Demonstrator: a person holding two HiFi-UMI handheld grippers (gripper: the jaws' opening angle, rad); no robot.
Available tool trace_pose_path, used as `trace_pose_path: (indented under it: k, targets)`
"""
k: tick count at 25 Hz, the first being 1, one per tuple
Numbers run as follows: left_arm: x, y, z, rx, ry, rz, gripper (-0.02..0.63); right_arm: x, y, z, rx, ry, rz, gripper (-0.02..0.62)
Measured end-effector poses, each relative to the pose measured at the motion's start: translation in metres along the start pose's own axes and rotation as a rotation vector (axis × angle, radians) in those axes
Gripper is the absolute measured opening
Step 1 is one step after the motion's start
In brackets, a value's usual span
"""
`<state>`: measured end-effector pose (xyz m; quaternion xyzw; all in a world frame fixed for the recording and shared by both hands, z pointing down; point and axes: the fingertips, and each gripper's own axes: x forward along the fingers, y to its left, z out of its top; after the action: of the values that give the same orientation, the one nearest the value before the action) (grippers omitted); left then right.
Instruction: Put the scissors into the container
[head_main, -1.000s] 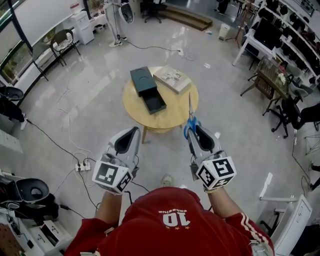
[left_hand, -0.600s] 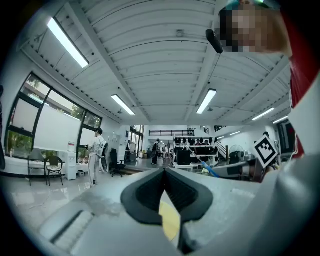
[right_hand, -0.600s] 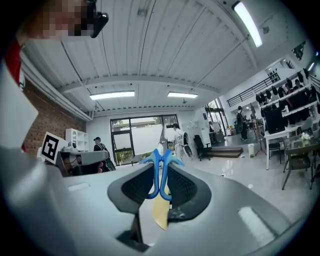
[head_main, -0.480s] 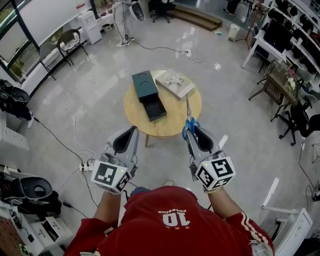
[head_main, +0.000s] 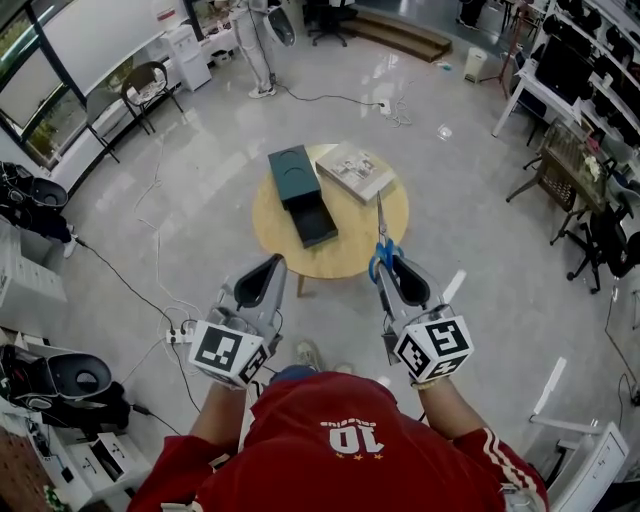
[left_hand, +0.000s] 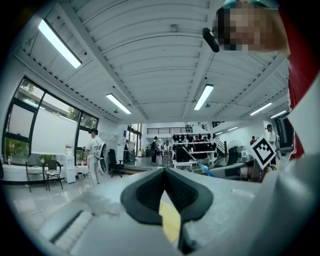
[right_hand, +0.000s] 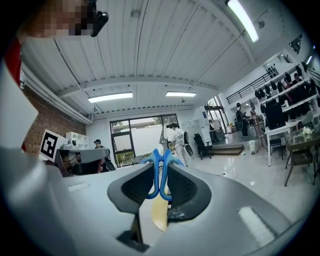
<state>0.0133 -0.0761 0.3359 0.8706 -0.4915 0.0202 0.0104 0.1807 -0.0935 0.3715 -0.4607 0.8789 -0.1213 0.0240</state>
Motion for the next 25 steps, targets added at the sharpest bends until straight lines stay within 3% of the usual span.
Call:
trace_pose_path:
  k: [8, 25]
  targets:
    - [0.023, 0.023, -0.013, -0.036, -0.005, -0.024, 0.002, 0.026, -0.003, -0.002, -0.019, 0.024, -0.014, 0.089]
    - [0.066, 0.114, -0.005, -0.057, -0.048, -0.095, 0.002, 0.119, 0.012, 0.015, -0.073, 0.026, -0.064, 0.089]
